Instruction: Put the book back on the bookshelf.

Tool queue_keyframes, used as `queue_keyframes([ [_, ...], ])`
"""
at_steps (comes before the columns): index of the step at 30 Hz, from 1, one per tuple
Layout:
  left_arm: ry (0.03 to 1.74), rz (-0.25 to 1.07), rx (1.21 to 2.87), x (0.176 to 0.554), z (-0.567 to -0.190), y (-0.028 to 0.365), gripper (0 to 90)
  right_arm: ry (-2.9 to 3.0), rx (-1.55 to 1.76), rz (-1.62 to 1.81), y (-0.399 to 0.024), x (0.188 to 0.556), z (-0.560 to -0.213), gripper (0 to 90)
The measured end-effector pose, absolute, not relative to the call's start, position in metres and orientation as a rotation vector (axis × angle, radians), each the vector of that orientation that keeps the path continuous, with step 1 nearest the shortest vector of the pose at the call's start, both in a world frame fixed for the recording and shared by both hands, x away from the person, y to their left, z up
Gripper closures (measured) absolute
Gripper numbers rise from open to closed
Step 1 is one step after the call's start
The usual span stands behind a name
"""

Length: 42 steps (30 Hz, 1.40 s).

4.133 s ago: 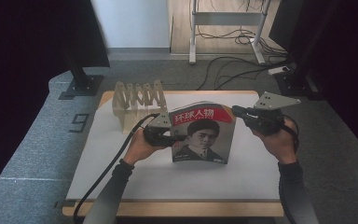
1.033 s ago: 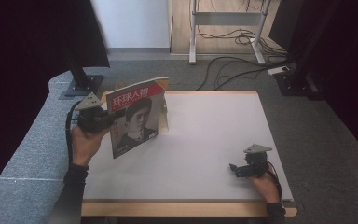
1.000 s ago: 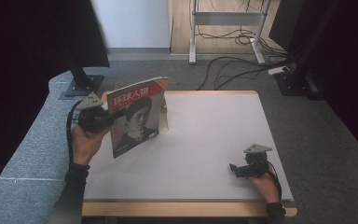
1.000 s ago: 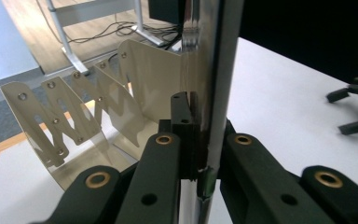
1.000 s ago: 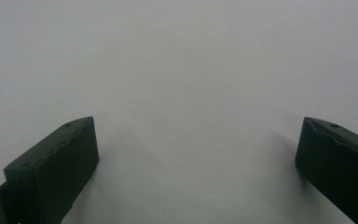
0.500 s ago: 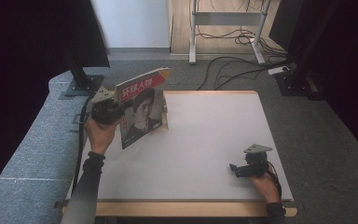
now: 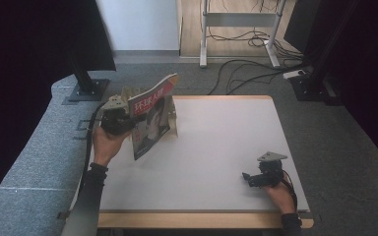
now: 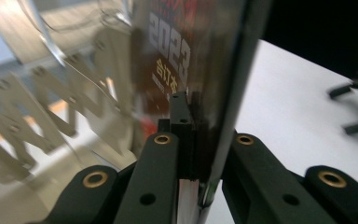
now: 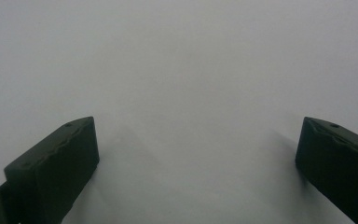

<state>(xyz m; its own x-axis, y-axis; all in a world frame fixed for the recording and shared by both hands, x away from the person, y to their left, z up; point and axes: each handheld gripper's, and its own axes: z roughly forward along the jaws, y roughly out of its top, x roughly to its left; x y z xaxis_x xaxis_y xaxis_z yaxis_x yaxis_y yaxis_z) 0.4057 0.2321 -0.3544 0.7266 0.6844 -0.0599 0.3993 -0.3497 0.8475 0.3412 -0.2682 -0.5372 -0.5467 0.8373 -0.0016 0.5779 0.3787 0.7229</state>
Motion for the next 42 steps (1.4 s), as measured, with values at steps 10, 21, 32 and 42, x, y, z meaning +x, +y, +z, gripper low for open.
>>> queue_keyframes([
  [10, 0.83, 0.351, 2.028, 0.404, -0.354, 0.231, 86.3, 2.276, 1.231, 0.971, -0.268, 0.341, -0.537, 0.0],
  [21, 0.866, 0.473, 1.922, 0.411, -0.348, 0.221, 87.1, 2.279, 1.231, 0.973, -0.269, 0.341, -0.537, 0.0],
  [32, 0.898, 0.624, 1.912, 0.423, -0.351, 0.207, 87.0, 2.274, 1.23, 0.975, -0.268, 0.341, -0.537, 0.0],
  [42, 0.814, 0.73, 1.984, 0.418, -0.366, 0.176, 85.8, 2.278, 1.228, 0.973, -0.269, 0.341, -0.537, 0.0],
])
